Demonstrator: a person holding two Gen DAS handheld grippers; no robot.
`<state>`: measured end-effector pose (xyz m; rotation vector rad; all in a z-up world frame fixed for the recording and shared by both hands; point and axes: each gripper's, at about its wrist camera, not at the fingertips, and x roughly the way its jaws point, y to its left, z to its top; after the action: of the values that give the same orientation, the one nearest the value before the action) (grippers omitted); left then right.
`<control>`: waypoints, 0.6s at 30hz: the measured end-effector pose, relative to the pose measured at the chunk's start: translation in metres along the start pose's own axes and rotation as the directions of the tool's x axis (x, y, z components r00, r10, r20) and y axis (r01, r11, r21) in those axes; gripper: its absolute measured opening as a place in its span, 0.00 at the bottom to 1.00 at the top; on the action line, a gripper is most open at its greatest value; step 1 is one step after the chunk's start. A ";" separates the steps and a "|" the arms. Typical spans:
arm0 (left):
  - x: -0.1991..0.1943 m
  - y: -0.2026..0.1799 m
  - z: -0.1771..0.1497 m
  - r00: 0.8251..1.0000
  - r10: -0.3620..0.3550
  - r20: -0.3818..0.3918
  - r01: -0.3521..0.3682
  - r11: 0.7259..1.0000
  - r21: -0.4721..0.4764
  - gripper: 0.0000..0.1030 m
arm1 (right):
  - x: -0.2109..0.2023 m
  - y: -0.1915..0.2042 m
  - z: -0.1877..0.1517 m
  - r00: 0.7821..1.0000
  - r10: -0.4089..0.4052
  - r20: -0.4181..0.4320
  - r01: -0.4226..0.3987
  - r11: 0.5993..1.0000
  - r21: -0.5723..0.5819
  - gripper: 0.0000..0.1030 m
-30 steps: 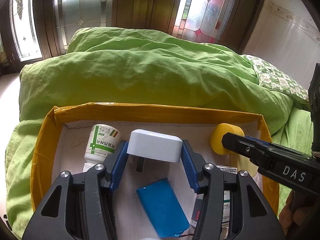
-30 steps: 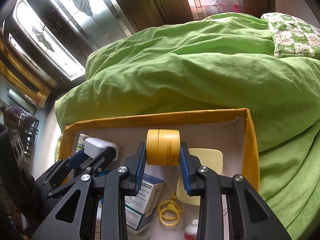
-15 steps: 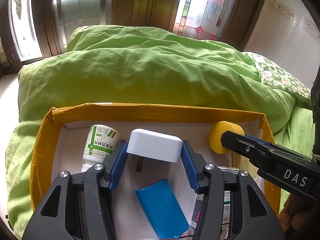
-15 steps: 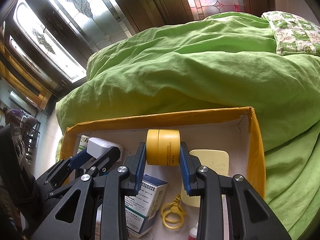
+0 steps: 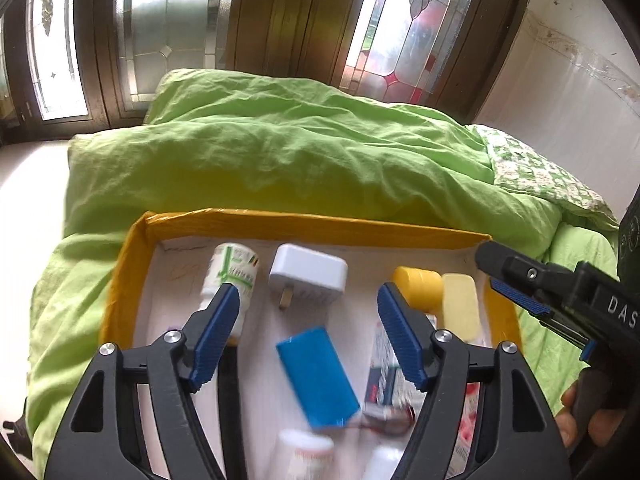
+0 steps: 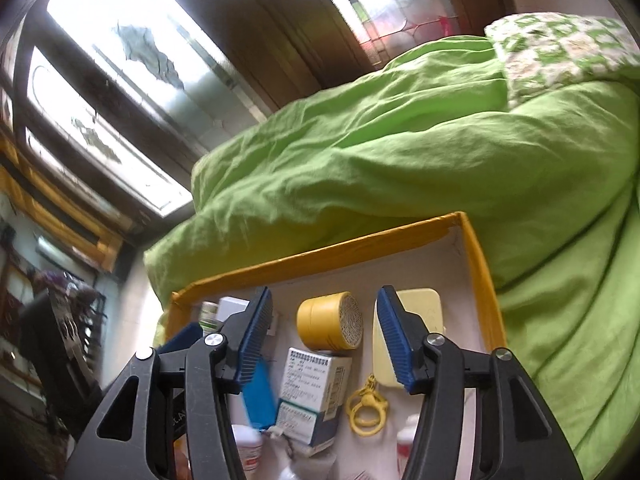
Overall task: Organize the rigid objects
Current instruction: 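Open both tools and withdraw them from the tray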
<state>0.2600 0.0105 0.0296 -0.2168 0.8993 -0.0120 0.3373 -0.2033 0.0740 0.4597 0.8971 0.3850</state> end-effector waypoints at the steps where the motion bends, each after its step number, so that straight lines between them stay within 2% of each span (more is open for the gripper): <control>1: -0.009 0.000 -0.004 1.000 0.005 0.005 -0.005 1.000 0.000 0.70 | -0.006 0.000 -0.002 1.000 0.004 0.010 -0.004 1.000 0.014 0.53; 4: -0.038 0.003 -0.023 1.000 0.006 0.012 -0.005 1.000 -0.011 0.76 | -0.031 -0.003 -0.020 0.999 0.010 0.037 -0.012 0.999 0.050 0.61; 7: -0.060 0.002 -0.039 0.999 0.034 0.019 -0.034 0.999 -0.009 0.76 | -0.047 -0.001 -0.044 1.000 -0.003 0.031 0.002 0.999 0.051 0.69; 13: -0.098 -0.010 -0.075 0.994 0.110 0.016 -0.111 0.994 0.015 0.76 | -0.070 0.005 -0.100 0.999 -0.035 -0.032 0.035 0.999 0.017 0.78; 18: -0.127 -0.017 -0.104 0.986 0.165 0.025 -0.166 0.985 0.037 0.76 | -0.089 0.010 -0.130 0.996 -0.082 -0.036 0.080 0.996 -0.045 0.79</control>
<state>0.1014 -0.0123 0.0686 -0.1051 0.8922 0.1268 0.1800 -0.2113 0.0670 0.3761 0.9389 0.3394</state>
